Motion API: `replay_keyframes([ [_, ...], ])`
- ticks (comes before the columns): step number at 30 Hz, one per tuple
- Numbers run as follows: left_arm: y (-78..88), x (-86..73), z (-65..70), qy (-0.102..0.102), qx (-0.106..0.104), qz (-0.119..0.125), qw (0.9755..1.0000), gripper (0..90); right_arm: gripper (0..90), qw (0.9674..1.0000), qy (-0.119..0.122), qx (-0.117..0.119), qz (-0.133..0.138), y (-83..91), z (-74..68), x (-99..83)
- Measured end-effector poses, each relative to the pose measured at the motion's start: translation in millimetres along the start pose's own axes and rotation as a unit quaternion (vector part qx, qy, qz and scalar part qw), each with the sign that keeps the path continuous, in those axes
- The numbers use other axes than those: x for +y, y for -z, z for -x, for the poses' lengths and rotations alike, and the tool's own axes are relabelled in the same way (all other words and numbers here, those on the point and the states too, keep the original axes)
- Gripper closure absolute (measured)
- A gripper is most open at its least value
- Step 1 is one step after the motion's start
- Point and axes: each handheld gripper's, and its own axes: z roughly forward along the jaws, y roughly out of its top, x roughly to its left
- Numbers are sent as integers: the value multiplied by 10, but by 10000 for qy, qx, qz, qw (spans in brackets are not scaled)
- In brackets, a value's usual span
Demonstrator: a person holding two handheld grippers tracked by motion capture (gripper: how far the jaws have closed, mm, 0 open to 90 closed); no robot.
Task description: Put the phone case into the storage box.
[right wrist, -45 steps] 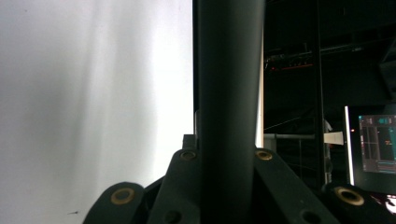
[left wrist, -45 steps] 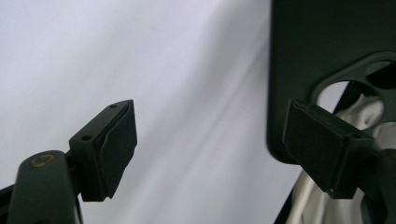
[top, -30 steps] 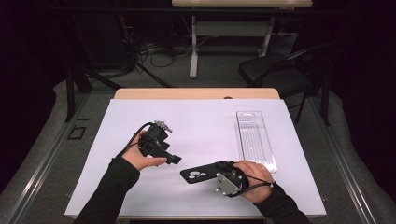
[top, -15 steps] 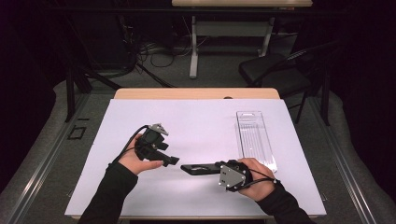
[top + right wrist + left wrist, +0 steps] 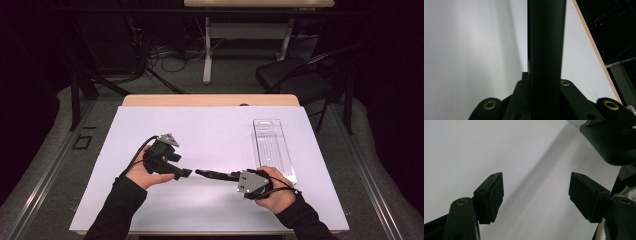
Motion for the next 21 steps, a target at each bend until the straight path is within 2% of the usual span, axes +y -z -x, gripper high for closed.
replay_keyframes([
  [2, 6, 3, 14, -37, 1, 46, 10000, 290, 885, 9998, -171, 24, 52, 1, 10, -2],
  [7, 1, 10, 48, -77, 4, 135, 9999, 291, 885, 9991, -381, 99, 125, -10, 29, 0],
  [10, -3, 15, 69, -119, -70, 170, 9998, 291, 885, 9979, -578, 175, 213, -15, 36, -1],
  [15, -10, 19, 79, -131, -128, 170, 9997, 291, 885, 9969, -702, 219, 268, -29, 45, 5],
  [21, 0, 34, 105, -183, -271, 328, 9989, 291, 885, 9951, -889, 280, 330, -43, 62, -11],
])
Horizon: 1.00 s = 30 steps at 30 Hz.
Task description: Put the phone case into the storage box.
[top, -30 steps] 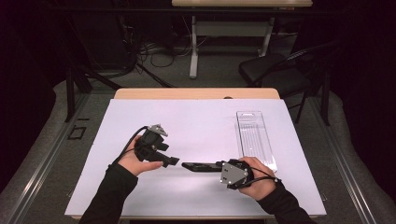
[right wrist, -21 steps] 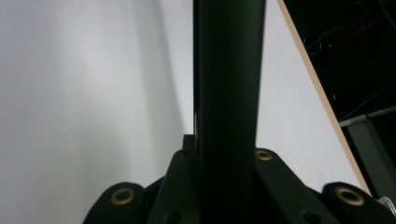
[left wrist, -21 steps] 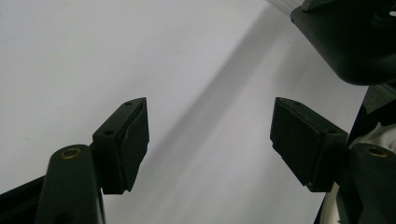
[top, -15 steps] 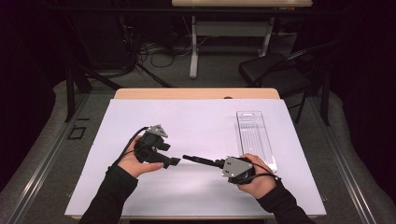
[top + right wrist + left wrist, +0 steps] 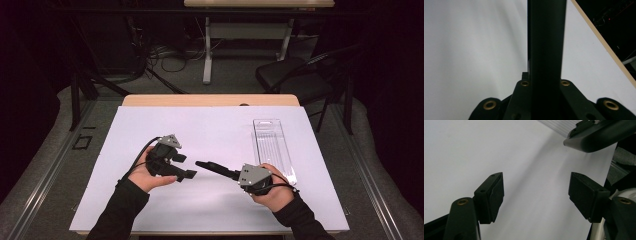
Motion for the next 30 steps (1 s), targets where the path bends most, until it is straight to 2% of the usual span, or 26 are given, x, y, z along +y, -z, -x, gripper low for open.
replay_keyframes([
  [5, 11, 22, 40, -121, -91, 146, 9998, 313, 885, 9998, -141, 95, 113, -15, -1, 10],
  [9, 9, 26, 75, -166, -57, 262, 9995, 313, 885, 9996, -220, 141, 144, -22, 0, 14],
  [15, -3, 24, 114, -374, -5, 340, 9987, 345, 885, 9992, -288, 179, 205, -27, 0, 14],
  [25, -16, 79, 135, -429, -296, 482, 9975, 358, 885, 9982, -445, 227, 333, -13, 22, -26],
  [30, -18, 108, 148, -441, -290, 424, 9977, 377, 885, 9978, -476, 256, 375, -9, 27, -34],
])
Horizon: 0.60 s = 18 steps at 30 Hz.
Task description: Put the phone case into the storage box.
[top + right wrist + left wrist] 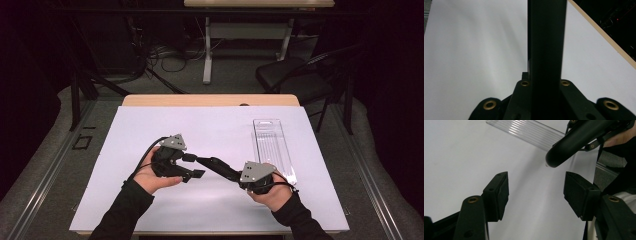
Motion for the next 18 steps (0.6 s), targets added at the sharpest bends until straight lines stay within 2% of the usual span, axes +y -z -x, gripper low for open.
replay_keyframes([
  [2, 4, 13, -4, 79, -68, -4, 9999, 377, 885, 10000, -5, 5, 11, 2, 0, 1],
  [8, -10, 41, 3, 73, -130, -17, 9999, 409, 885, 9999, -69, 19, 78, 7, 7, 3],
  [18, -26, 62, 12, 54, -78, 8, 10000, 433, 885, 9997, -157, 57, 174, 17, 14, -7],
])
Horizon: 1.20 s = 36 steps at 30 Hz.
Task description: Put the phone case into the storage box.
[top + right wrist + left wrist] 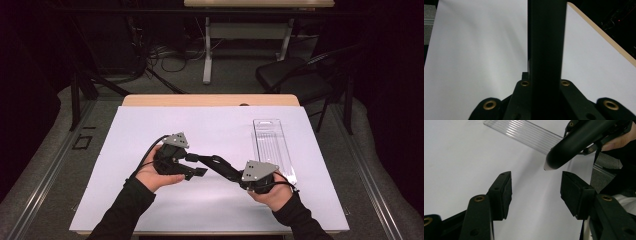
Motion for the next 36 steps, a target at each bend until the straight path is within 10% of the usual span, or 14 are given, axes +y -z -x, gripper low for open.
replay_keyframes([
  [36, -130, 82, 57, -297, -435, 415, 9978, 613, 885, 9994, -178, 189, 233, -23, -7, -4],
])
